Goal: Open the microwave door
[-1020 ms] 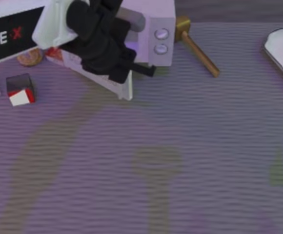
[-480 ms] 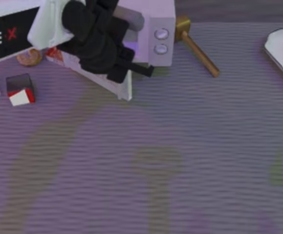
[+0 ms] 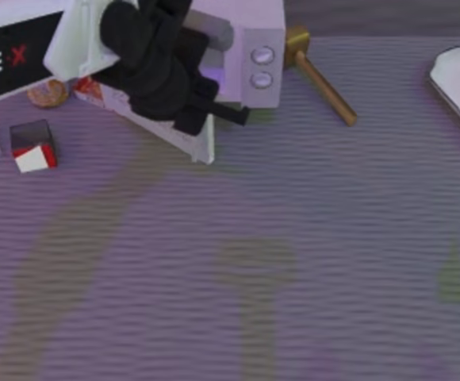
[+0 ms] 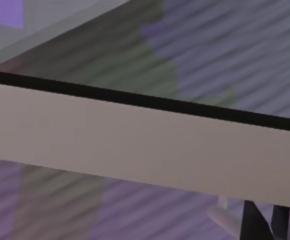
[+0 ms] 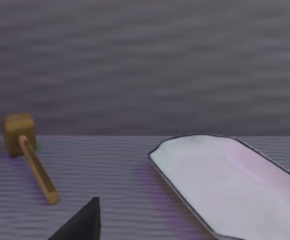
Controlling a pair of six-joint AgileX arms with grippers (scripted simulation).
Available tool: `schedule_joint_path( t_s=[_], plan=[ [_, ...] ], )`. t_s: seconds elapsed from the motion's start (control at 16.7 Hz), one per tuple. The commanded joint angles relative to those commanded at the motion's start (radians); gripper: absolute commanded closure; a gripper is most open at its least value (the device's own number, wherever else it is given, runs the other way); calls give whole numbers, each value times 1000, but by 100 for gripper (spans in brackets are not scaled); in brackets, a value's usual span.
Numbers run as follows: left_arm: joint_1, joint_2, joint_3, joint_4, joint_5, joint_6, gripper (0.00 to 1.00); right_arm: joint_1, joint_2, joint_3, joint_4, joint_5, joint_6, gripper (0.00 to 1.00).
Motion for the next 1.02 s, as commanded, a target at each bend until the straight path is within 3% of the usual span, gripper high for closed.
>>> schedule_joint_path(
  t_s=[0.66,1.02],
  plan=[
    [-4,1,-5,1,8,0,100,0,0,0,0,0,0,0],
    [40,-50,-82,4,72,124,100,0,0,0,0,0,0,0]
  ],
)
